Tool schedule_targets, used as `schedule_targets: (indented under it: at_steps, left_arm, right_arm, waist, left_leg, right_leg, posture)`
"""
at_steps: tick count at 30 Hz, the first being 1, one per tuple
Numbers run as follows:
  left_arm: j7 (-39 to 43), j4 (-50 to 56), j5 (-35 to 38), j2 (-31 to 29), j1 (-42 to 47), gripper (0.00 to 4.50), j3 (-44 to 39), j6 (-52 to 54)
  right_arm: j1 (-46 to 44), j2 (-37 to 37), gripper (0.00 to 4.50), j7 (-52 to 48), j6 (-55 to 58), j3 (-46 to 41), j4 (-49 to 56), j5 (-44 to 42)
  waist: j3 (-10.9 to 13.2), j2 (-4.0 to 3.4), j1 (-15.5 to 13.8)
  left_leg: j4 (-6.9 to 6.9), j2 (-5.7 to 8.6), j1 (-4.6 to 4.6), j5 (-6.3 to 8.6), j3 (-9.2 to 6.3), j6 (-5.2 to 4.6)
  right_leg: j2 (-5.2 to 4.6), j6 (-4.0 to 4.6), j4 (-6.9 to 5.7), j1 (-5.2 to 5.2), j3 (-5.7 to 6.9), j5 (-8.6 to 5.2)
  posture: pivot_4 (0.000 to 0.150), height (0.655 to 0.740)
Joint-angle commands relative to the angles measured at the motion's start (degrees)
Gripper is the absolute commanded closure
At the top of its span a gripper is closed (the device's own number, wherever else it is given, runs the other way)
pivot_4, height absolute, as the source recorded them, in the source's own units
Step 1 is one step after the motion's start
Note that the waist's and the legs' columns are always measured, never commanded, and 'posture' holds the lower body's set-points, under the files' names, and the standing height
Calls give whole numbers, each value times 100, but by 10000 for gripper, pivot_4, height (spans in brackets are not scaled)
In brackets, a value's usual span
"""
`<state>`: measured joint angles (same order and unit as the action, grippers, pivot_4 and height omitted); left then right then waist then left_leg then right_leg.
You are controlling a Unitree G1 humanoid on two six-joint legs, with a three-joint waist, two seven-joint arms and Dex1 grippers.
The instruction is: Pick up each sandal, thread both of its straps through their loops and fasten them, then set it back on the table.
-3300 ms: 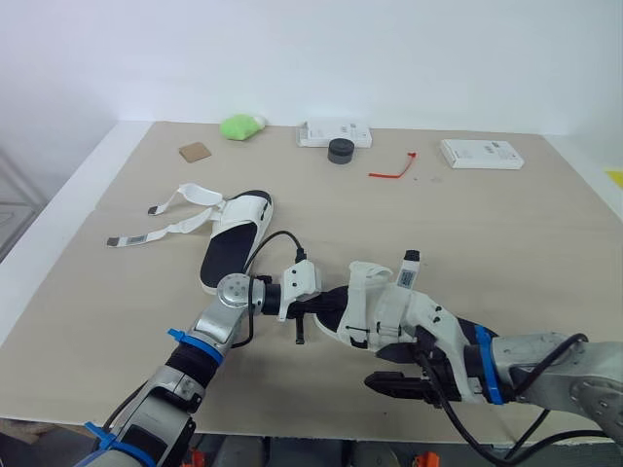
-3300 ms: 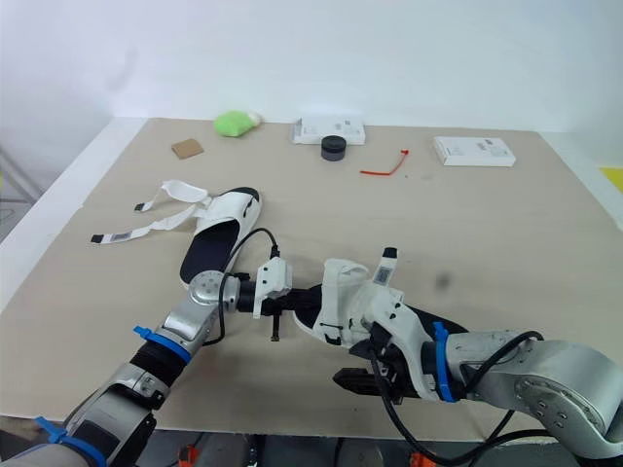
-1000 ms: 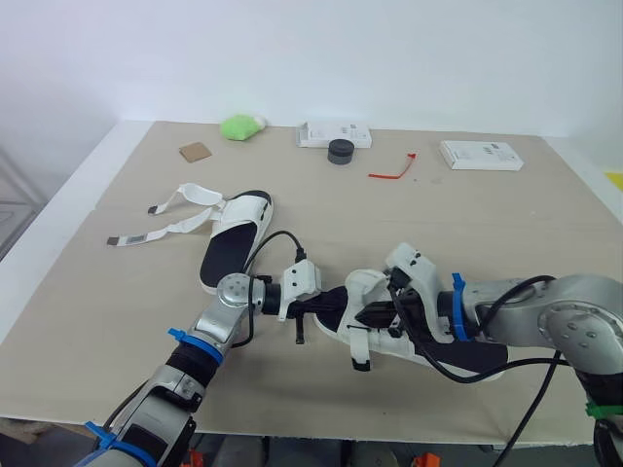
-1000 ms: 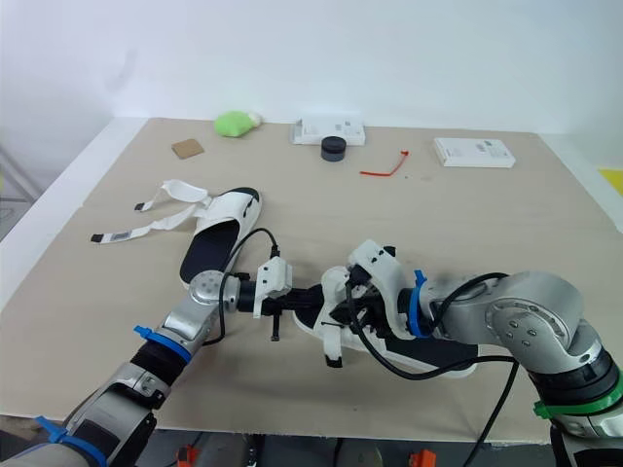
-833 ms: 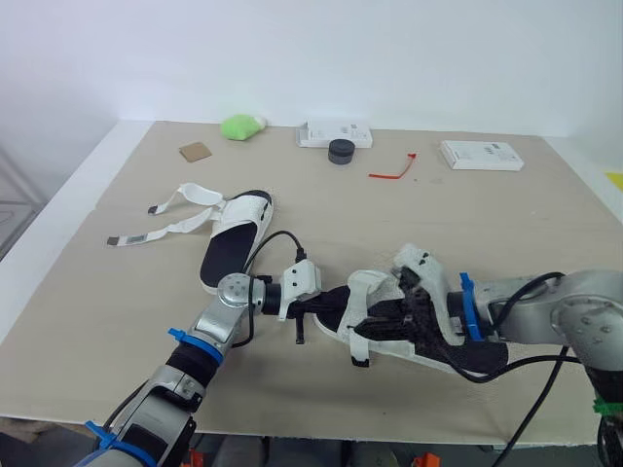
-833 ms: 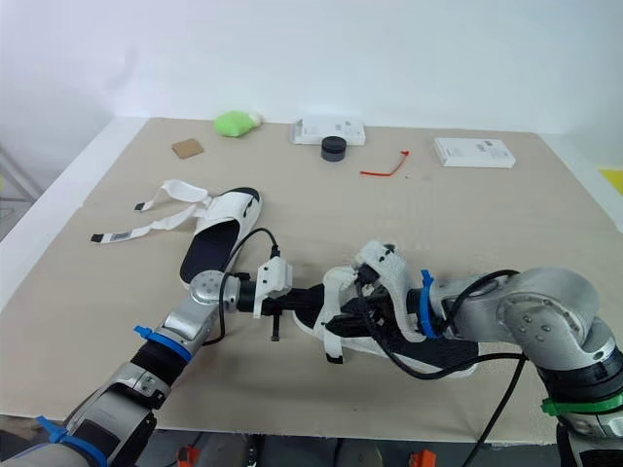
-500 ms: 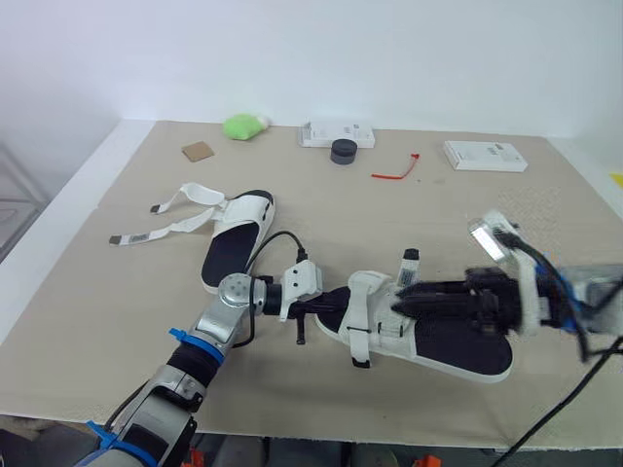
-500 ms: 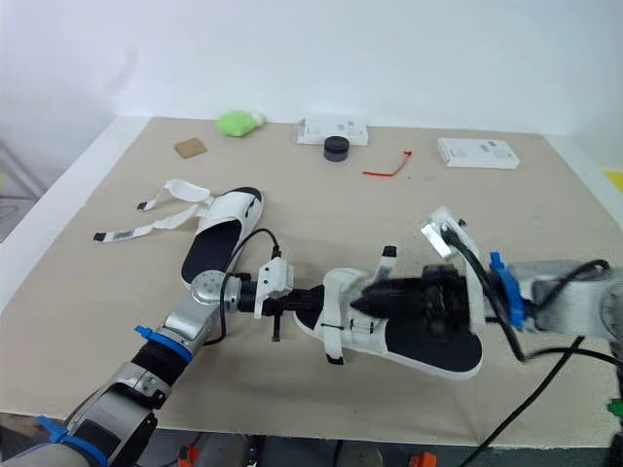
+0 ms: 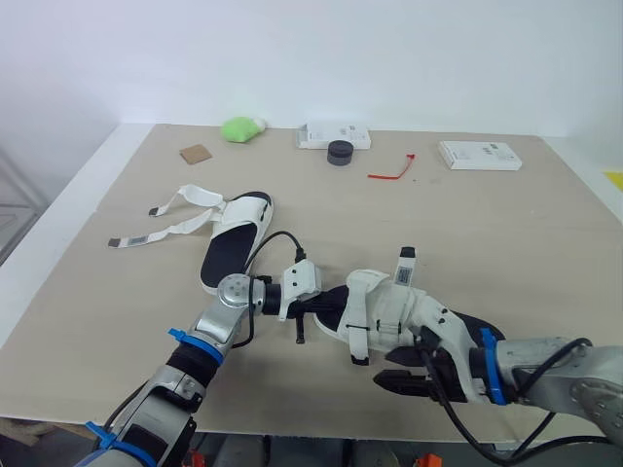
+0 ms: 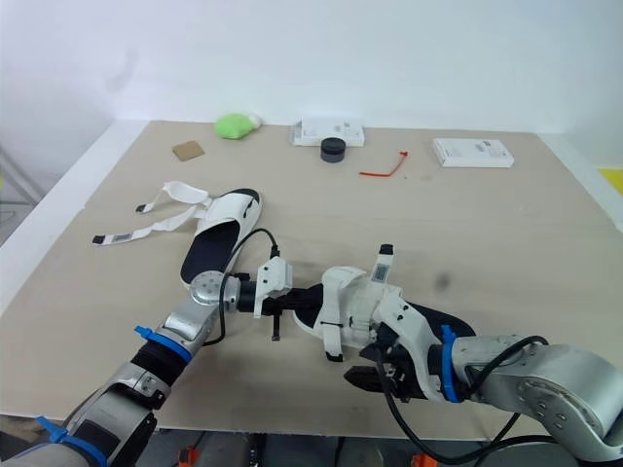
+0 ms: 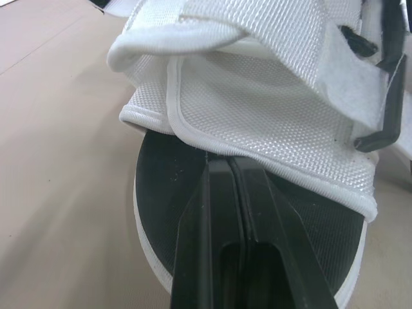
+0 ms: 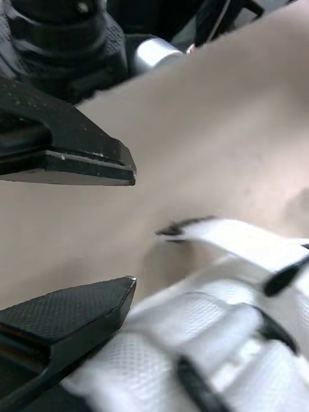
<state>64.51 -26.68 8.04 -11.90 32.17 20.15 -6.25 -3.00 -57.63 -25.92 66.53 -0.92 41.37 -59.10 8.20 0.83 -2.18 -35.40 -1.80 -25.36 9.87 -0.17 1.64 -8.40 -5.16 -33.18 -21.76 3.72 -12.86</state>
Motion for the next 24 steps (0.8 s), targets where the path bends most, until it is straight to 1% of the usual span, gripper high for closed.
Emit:
schedule_targets:
  at_steps: [1,8,12,15,17,19,24]
  left_arm:
    - [-21,-687,-555,-152,-364,45000,401,414]
    - [-48,-696,-548,-121,-347,45000,413,417]
    - [-75,-700,-545,-105,-350,45000,403,426]
    - [-91,-708,-546,-104,-359,45000,389,422]
    - [-95,-708,-546,-106,-366,45000,385,422]
    - [-102,-712,-544,-104,-365,45000,378,424]
    - [-107,-732,-543,-90,-349,45000,370,420]
  right_arm:
    - [-292,191,20156,168,-59,-70,-99,197]
    - [-625,856,20156,417,395,-191,-322,-473]
    - [-718,1122,20156,587,548,-189,-439,-651]
    - [-760,1176,27981,631,624,-319,-479,-944]
    - [-772,1141,38109,626,666,-415,-482,-1150]
    - [-768,1001,44436,461,704,-540,-446,-1457]
    - [-720,646,44436,-57,546,-861,-277,-2342]
  waist:
    - [0,-4,0]
    - [0,-5,7]
    - [-6,-13,5]
    - [-10,-16,4]
    - [-10,-16,3]
    - [-11,-14,2]
    - [-9,-12,-1]
  left_leg:
    - [0,0,0,0,0,0]
    - [0,-5,1,0,-2,0]
    - [0,-2,1,-2,-2,-3]
    - [0,-1,1,-3,-4,-5]
    - [0,1,1,-4,-4,-6]
    - [0,1,1,-4,-8,-6]
    - [0,4,0,-4,-14,-6]
  right_leg:
    - [0,0,0,-1,0,0]
    - [4,0,0,-5,0,0]
    - [5,1,-1,-2,-1,1]
    - [8,1,-1,1,0,1]
    - [7,1,-1,4,-2,1]
    - [10,1,-1,7,-1,1]
    - [10,1,-1,13,-1,1]
  posture:
    - [1500,7400]
    - [1500,7400]
    - [1500,7400]
    - [1500,7400]
    - [1500,7400]
    - [1500,7400]
    - [1500,7400]
